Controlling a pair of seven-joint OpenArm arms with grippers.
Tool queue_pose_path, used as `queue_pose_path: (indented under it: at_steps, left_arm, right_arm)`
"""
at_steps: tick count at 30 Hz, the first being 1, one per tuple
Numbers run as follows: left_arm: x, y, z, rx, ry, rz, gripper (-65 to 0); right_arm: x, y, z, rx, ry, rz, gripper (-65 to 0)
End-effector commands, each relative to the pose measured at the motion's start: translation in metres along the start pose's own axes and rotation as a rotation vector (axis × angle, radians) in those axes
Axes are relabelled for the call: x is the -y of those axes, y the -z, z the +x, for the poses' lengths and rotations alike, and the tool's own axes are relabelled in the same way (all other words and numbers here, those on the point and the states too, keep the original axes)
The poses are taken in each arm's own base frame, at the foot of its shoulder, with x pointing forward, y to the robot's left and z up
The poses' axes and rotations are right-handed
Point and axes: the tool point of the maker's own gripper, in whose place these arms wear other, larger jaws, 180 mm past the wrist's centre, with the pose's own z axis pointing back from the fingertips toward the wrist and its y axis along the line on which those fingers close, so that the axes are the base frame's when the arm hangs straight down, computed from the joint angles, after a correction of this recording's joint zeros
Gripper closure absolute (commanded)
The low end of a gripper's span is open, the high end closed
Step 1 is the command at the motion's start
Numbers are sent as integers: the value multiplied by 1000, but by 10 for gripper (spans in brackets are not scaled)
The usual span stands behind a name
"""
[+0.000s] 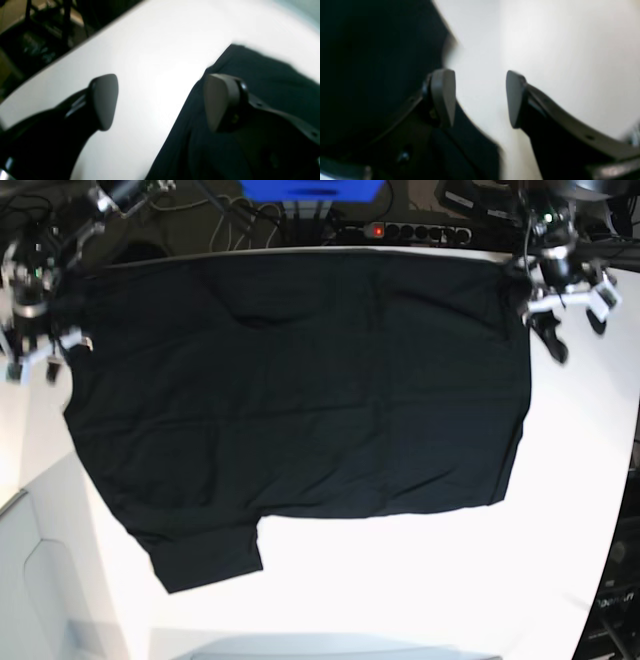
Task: Fold the T-shirt properly
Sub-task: 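Release the edge and move both grippers to the shirt's side edges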
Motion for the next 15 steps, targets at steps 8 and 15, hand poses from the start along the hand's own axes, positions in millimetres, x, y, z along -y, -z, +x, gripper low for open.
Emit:
queue_pose_path:
  at_steps: [8,15]
  left_arm:
    - [50,49,53,120,-25,-123,-517]
    - [83,105,60,33,-23,-192,-517]
  right_arm:
    - [-63,69,79,90,-80,131,-327]
    - [-89,135,99,-3,-74,221,-326]
